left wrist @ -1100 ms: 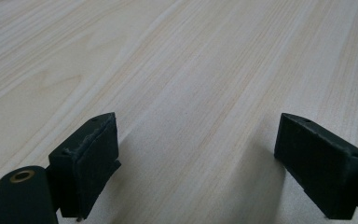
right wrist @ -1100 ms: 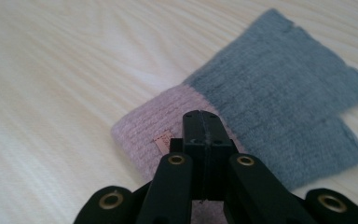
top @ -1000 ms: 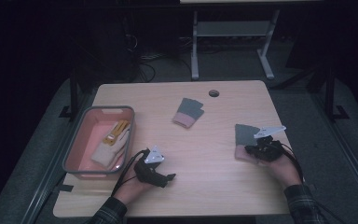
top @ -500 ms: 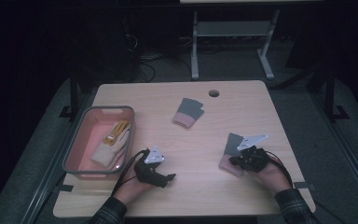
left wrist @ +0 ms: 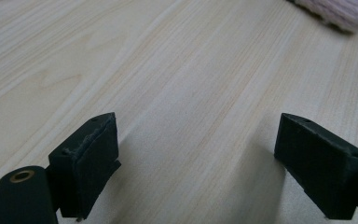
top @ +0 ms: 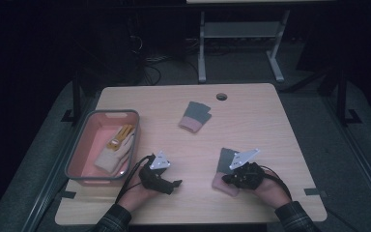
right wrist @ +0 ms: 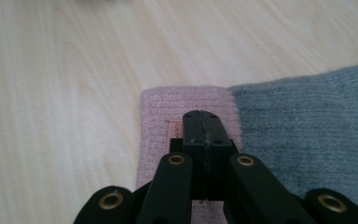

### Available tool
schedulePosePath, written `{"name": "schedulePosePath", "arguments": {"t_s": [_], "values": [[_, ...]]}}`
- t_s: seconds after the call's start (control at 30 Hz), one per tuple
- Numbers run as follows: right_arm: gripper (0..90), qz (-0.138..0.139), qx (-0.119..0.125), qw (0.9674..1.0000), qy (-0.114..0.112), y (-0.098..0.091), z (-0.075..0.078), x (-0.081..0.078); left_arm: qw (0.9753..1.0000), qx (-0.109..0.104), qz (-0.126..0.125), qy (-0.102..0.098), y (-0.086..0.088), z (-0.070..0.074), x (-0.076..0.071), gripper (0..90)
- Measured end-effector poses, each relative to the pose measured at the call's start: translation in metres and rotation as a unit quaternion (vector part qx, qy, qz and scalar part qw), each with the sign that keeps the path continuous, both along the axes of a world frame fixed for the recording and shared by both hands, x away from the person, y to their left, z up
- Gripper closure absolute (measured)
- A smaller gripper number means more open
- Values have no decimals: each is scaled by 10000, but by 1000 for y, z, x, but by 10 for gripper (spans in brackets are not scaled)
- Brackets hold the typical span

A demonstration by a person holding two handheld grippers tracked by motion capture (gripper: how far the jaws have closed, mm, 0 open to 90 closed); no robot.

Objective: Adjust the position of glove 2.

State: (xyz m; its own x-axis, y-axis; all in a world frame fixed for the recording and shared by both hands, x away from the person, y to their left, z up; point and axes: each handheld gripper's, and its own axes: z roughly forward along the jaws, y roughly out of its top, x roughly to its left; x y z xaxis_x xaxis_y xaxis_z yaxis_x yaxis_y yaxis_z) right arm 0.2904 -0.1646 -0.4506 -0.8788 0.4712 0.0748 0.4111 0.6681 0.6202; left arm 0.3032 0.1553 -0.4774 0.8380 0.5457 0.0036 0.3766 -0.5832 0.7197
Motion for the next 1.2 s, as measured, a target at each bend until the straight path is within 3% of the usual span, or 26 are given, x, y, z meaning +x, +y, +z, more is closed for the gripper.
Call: {"name": "schedulePosePath", "arguments": {"t_s": [0.23,0.4,0.43,0.57,0.73,0.87,0.97,1.03,1.07,1.2], "values": [[900,366,-17,9993,-17,16,0,-12,10000,-5,14,6,0,0,0,127],[881,298,128,9994,87,13,2,-12,10000,-4,13,7,0,0,0,128],[875,270,132,9995,13,9,4,-10,10000,-5,12,6,0,0,0,128],[789,-43,280,9996,-98,-5,9,-8,10000,-4,12,7,0,0,0,128],[584,-556,307,9976,-263,-24,11,-2,10000,-6,15,4,0,0,0,128],[445,-1044,317,9935,-334,-45,8,0,10000,-3,3,-4,0,0,0,127],[342,-1442,351,9884,-328,-66,1,4,10000,4,3,-10,0,0,0,127],[284,-1629,390,9855,-269,-74,-4,5,10000,-8,12,6,0,0,0,126],[266,-1663,379,9849,-296,-78,-6,6,10000,-17,21,19,0,0,0,126],[185,-2024,390,9776,-435,-90,-15,12,10000,-19,17,21,0,0,0,125]]}}
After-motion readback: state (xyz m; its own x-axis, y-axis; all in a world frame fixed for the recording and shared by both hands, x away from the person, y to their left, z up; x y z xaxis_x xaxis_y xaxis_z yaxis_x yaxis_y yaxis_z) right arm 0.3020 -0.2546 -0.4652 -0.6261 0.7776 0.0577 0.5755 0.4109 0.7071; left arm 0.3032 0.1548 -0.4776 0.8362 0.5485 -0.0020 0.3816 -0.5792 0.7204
